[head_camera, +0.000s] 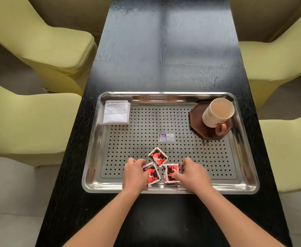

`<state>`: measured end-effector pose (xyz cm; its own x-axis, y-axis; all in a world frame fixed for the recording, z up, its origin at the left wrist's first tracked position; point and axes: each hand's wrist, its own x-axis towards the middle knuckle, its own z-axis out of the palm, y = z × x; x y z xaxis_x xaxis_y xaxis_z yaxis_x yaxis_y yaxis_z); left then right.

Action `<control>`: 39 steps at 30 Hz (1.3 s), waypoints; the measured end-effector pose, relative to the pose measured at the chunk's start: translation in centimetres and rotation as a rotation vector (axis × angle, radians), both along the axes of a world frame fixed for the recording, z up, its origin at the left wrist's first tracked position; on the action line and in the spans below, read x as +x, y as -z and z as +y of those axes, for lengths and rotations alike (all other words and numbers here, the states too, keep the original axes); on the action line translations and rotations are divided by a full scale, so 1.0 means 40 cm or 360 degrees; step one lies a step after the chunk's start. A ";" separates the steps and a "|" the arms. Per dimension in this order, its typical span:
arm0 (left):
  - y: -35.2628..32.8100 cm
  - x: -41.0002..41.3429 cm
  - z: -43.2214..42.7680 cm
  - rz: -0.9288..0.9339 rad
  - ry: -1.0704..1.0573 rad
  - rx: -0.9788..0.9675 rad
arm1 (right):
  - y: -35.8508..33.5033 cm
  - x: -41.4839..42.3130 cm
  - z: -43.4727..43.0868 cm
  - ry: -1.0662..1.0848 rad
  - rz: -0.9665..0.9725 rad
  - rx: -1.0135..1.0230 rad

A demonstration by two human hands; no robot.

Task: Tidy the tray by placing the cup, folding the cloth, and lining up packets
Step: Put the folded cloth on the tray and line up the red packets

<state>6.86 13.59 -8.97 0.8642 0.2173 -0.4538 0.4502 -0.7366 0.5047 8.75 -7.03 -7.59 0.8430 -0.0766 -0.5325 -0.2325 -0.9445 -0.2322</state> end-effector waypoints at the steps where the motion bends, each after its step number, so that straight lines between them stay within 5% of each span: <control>1: -0.002 -0.001 0.001 0.0014 -0.0034 0.0027 | -0.001 0.006 0.001 -0.0004 -0.0071 -0.0001; 39: -0.010 0.011 -0.004 0.0078 0.0068 -0.0035 | 0.025 0.012 0.076 -0.0065 -0.0129 0.0281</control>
